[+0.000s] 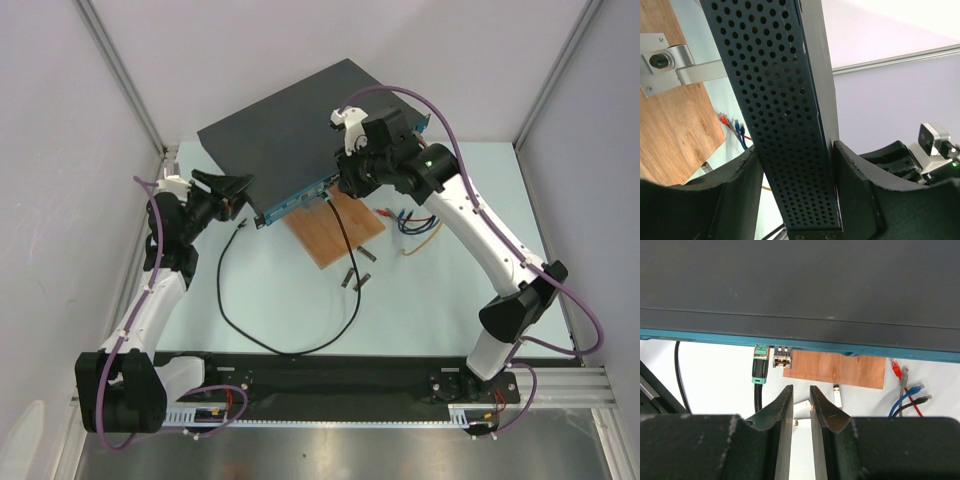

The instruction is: Insert the plug into the switch port

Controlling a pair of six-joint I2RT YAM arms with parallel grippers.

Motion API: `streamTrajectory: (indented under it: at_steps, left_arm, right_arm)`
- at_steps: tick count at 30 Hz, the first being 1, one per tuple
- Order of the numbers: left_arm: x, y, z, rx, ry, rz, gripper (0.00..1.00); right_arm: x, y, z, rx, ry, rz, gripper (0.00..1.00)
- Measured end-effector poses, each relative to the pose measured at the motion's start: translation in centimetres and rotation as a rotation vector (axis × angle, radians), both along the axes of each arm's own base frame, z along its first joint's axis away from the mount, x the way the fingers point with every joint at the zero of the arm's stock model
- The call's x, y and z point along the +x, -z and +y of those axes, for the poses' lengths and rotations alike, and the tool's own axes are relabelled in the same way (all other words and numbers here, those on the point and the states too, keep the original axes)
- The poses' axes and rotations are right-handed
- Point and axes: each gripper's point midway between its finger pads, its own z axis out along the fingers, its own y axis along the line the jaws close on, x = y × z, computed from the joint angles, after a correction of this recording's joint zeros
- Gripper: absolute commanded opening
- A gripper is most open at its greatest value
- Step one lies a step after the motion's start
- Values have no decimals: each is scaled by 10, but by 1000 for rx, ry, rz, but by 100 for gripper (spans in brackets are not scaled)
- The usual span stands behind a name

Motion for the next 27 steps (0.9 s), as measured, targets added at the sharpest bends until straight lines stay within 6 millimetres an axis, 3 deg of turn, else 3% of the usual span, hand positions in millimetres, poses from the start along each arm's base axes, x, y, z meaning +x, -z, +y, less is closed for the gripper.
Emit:
streamTrajectory:
  at_steps: [8,27]
  left_arm:
    - [0,0,0,0,0,-1,0]
    - [0,0,0,-1,-2,0,0]
  right_arm:
    - [8,11,10,-12,-9,21,23]
    - [15,0,20,11,-17,-5,21]
